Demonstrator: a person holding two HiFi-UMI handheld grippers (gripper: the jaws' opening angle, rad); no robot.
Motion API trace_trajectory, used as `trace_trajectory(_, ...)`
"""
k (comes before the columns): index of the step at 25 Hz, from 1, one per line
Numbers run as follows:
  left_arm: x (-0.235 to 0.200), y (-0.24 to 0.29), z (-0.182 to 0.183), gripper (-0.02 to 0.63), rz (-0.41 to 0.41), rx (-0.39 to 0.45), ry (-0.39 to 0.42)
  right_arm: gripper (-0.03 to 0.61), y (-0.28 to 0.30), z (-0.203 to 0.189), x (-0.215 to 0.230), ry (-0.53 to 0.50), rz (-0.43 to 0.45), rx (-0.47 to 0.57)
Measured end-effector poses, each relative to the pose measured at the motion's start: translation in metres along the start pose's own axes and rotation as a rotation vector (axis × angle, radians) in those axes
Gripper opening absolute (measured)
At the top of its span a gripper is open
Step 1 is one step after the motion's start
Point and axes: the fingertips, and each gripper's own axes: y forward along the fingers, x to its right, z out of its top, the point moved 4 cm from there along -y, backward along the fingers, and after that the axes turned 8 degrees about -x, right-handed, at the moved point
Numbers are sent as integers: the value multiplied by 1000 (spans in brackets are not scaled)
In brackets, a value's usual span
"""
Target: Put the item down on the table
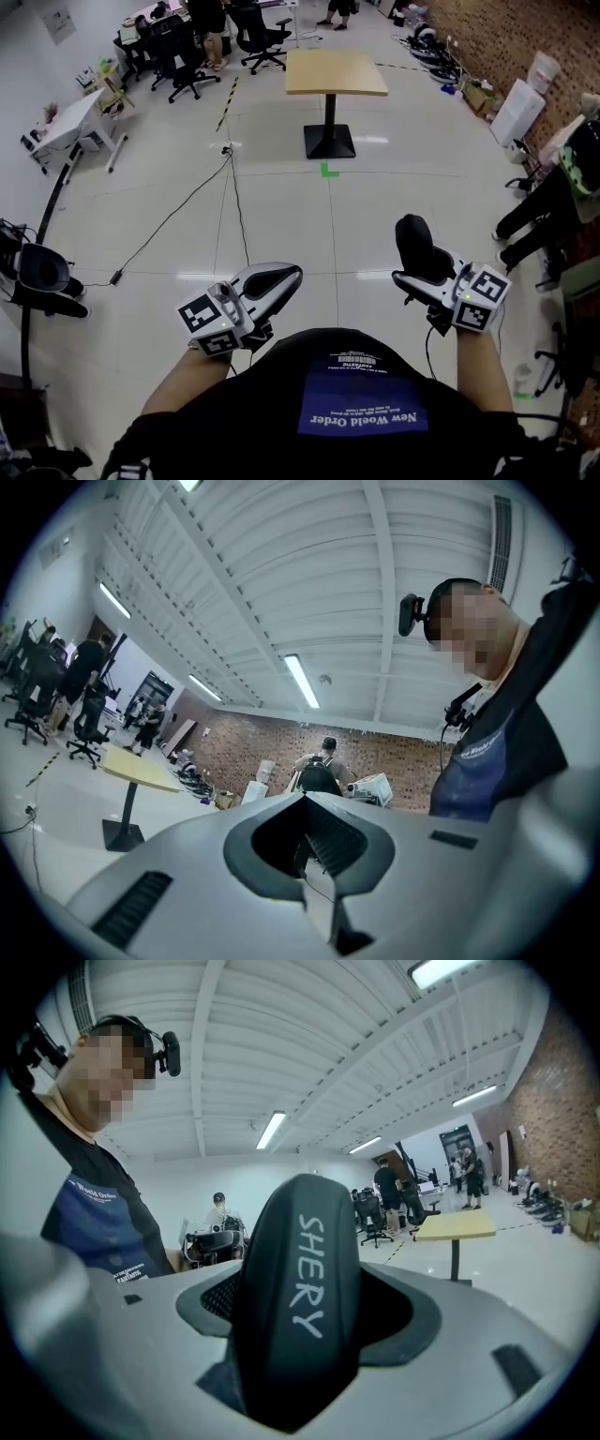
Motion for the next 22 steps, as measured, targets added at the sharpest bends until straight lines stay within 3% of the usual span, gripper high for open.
trace_trajectory(11, -88, -6, 11, -8, 69, 24, -46, 336, 80, 28, 62, -2, 60, -39)
trace_trajectory(22, -177, 95, 58, -8, 206, 62, -15, 336, 117, 74, 222, -71, 155, -82)
